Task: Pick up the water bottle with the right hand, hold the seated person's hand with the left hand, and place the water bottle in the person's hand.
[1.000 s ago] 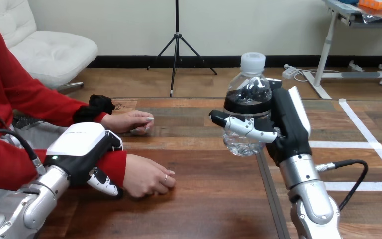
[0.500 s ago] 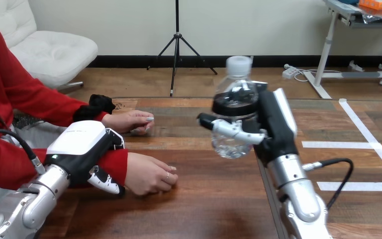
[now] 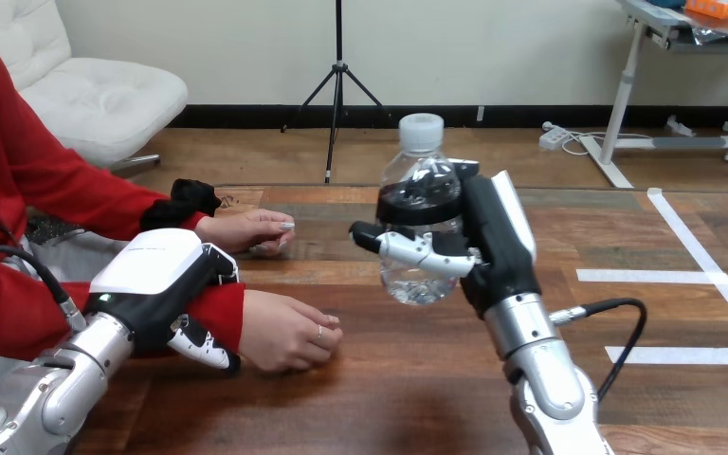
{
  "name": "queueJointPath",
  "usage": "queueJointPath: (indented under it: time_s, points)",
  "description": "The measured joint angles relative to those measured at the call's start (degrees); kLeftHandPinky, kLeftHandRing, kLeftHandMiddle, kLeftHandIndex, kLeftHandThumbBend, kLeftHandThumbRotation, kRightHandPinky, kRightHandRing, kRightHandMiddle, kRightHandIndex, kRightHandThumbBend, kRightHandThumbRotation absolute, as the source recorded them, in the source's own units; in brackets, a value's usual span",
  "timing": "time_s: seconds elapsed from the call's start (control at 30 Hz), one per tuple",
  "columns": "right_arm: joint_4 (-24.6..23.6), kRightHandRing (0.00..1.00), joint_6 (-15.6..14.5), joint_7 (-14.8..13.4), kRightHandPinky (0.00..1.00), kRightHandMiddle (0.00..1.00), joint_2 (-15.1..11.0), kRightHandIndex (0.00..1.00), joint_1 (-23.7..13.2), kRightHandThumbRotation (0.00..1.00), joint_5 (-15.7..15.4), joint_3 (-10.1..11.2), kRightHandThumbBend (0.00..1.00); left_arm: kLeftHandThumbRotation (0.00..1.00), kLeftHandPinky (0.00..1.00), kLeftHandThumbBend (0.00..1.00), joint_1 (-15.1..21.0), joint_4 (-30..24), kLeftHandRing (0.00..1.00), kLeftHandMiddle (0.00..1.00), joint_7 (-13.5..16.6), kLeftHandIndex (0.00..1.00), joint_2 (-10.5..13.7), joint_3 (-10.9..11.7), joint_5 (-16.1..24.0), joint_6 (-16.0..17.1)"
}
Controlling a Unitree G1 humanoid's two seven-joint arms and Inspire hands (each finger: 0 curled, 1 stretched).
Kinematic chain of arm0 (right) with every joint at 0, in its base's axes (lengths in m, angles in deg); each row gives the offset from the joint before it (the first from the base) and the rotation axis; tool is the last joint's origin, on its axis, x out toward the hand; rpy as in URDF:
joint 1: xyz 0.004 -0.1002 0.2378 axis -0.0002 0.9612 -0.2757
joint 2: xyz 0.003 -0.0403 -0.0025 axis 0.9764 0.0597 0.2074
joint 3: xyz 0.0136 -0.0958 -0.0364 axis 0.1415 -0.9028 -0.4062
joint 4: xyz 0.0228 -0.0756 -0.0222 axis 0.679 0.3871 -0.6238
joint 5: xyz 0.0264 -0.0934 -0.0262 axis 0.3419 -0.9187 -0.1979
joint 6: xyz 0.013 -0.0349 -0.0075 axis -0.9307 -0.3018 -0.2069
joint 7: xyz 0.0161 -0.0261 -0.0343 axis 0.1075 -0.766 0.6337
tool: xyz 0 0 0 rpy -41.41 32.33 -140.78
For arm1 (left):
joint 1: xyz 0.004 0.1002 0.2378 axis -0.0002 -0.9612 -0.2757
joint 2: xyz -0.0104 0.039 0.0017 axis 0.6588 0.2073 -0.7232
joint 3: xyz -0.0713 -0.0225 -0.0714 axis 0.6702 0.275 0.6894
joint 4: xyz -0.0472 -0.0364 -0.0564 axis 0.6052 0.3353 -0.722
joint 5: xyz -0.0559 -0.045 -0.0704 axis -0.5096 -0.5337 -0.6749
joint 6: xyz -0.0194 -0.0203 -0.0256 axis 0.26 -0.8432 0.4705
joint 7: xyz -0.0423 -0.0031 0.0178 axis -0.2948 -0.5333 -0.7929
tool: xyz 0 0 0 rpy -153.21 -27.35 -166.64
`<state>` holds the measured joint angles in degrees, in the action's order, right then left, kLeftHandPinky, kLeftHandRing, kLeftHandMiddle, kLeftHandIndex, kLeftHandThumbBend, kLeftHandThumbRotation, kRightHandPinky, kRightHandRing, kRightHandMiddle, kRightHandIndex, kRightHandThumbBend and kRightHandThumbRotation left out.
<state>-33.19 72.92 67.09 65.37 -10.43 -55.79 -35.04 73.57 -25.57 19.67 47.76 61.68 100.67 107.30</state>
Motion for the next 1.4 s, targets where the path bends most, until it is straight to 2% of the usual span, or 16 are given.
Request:
queueJointPath:
  time_s: [0.77,1.4]
  points:
    - [7.3,0.12,2.1,-1.5,0.08,0.16,1.8,0.18,-0.6,0.00,-0.3,-0.3,0.68,0.00,0.24,0.90,-0.1,-1.5,0.29,0.35,0.0,0.36,0.1,1.0,-0.2,0.8]
    - [11.1,0.13,3.2,-1.6,0.08,0.17,2.4,0.18,-1.0,0.00,-0.3,-0.3,0.67,0.00,0.23,0.89,-0.9,-3.9,0.28,0.34,0.0,0.34,0.2,2.2,-0.6,2.2]
